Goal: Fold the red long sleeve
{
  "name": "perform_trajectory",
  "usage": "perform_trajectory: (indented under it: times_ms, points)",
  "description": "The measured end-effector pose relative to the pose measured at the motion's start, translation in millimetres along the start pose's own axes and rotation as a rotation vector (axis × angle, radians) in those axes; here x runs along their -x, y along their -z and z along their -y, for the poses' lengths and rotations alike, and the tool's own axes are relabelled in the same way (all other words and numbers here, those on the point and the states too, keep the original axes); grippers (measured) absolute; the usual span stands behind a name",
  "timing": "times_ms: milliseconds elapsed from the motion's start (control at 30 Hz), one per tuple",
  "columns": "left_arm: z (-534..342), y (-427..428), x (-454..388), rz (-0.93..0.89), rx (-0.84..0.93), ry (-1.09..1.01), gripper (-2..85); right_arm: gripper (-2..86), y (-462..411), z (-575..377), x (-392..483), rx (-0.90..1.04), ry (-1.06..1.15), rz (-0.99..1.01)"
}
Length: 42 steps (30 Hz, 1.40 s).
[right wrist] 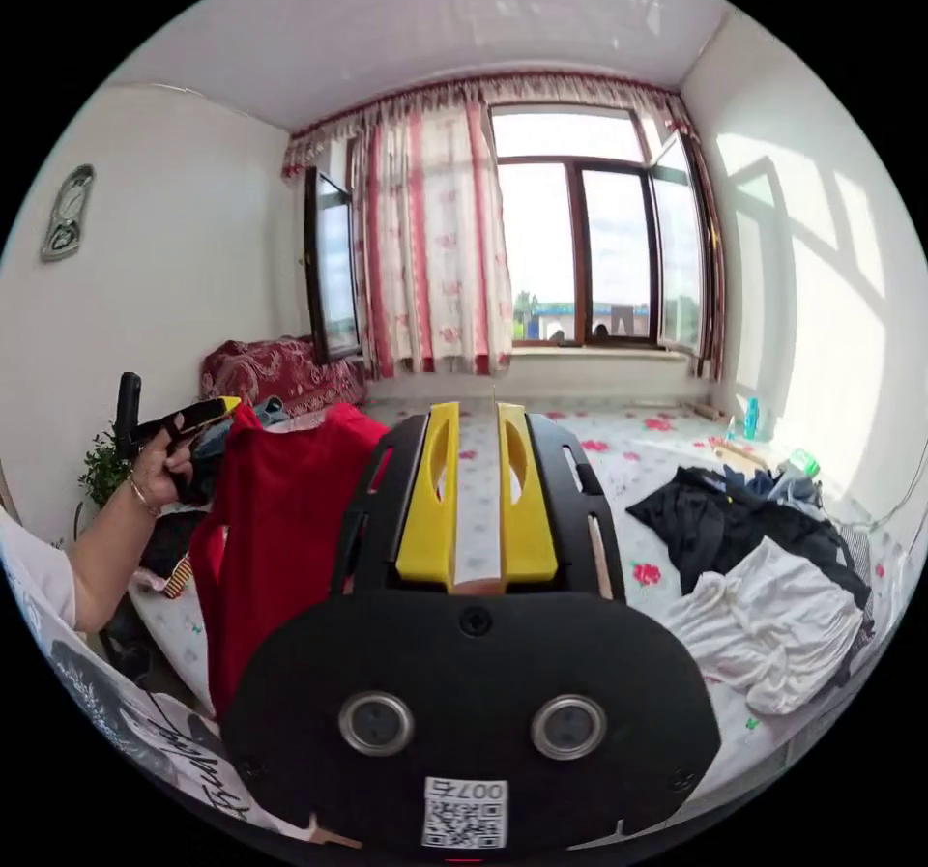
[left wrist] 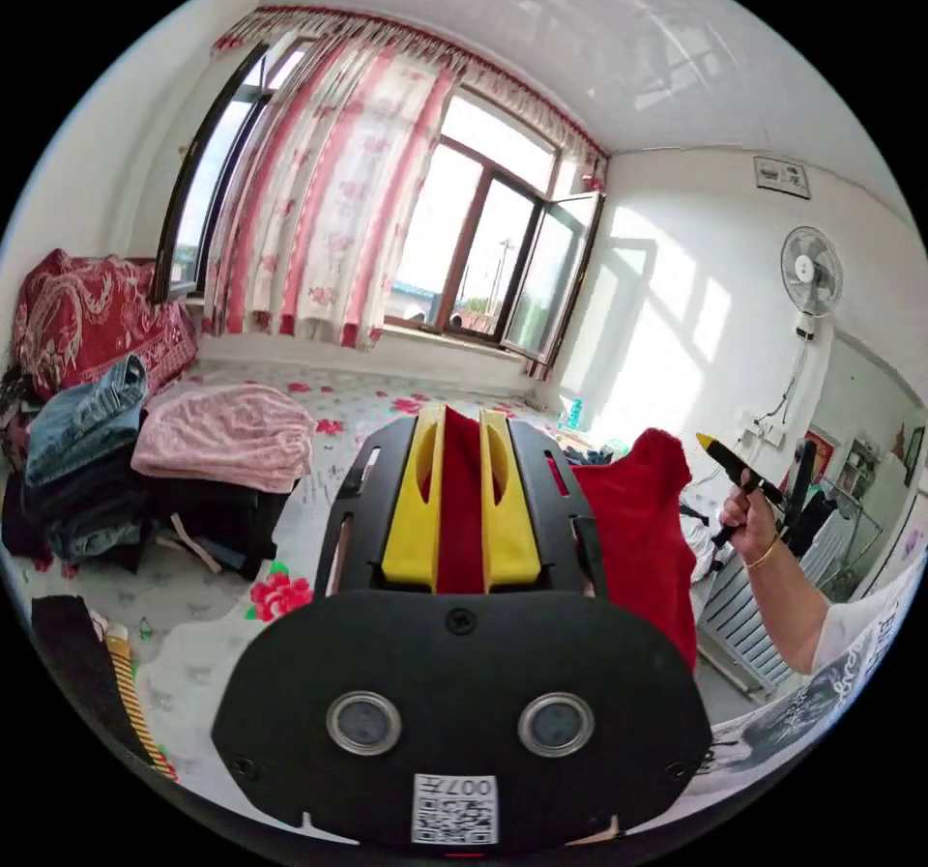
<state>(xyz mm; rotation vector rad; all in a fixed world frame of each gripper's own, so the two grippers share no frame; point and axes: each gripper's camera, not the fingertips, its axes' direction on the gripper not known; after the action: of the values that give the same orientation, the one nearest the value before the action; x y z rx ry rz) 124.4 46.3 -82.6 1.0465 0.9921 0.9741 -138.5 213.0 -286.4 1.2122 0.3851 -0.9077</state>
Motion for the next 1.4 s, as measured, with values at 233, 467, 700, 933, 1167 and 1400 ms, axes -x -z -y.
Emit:
perform_trajectory:
  times_ms: [233, 467, 700, 933, 1167, 1400]
  points:
    - [-213, -118, 81, 0.202, 0.436, 0.129, 8.5, 5.0, -154, -253, -95, 0.555, -0.235, -0.03]
    - [-361, -205, 86, 0.116, 0.76, 0.243, 8.6, 5.6, -244, -400, -115, 0.856, -0.357, -0.019]
    - [-390, -311, 86, 0.255, 0.958, 0.065, 0.5, 1.6, -353, -439, -61, 0.983, -0.11, -0.041]
    - [-336, -334, 168, 0.584, 0.959, 0.059, -0.6, 0.2, -376, -360, -164, 0.784, -0.21, -0.46]
    - [-325, -215, 192, 0.437, 0.654, 0.244, 3.3, 2.0, -313, -353, -180, 0.613, -0.339, -0.166]
    - [-434, -213, 91, 0.07, 0.865, 0.258, 6.9, 3.0, -288, -496, -45, 0.899, -0.311, 0.3]
